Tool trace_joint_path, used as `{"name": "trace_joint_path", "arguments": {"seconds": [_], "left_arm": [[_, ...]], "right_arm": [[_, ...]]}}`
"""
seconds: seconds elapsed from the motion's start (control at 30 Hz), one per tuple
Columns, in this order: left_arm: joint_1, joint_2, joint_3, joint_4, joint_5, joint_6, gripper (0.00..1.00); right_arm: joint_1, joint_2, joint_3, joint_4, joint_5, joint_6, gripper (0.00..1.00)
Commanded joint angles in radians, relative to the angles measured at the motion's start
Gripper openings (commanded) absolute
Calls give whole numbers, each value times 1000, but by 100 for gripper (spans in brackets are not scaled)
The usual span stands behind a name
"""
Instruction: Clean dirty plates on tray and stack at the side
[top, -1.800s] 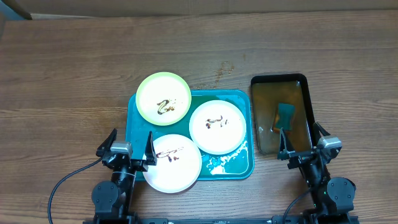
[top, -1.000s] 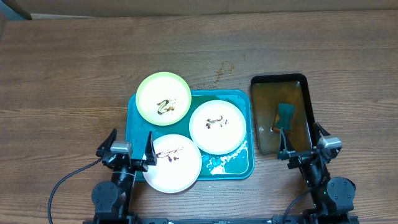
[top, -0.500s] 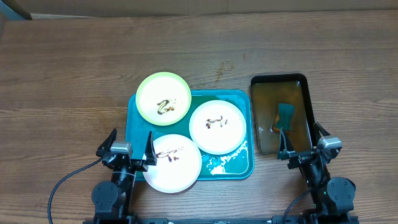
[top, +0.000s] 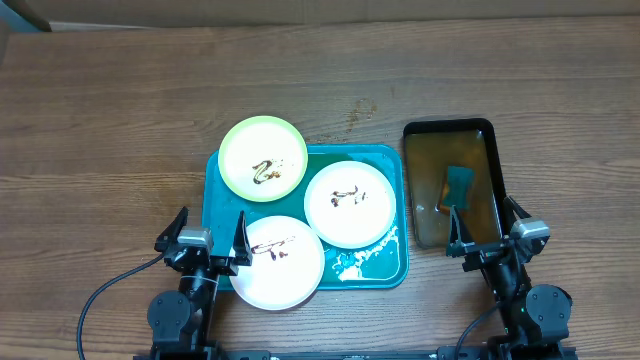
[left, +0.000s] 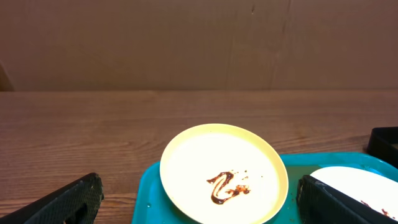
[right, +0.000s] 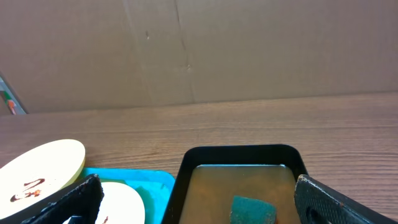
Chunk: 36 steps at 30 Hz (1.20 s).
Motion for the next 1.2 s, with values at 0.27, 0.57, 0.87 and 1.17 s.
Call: {"name": "trace_joint_path", "arguments": {"seconds": [0.27, 0.57, 0.87, 1.17], "left_arm": [[-2, 3, 56, -88, -3, -56, 100], [-2, 202, 394, -450, -40, -56, 100], [-2, 593, 769, -698, -44, -52, 100], [-2, 883, 1022, -909, -21, -56, 100]], "right_arm": [[-2, -3, 6, -27, 41, 134, 100], [-2, 154, 261, -283, 44, 176, 100], [-2, 552, 646, -610, 33, 181, 100], [-2, 1022, 1083, -940, -2, 161, 100]]}}
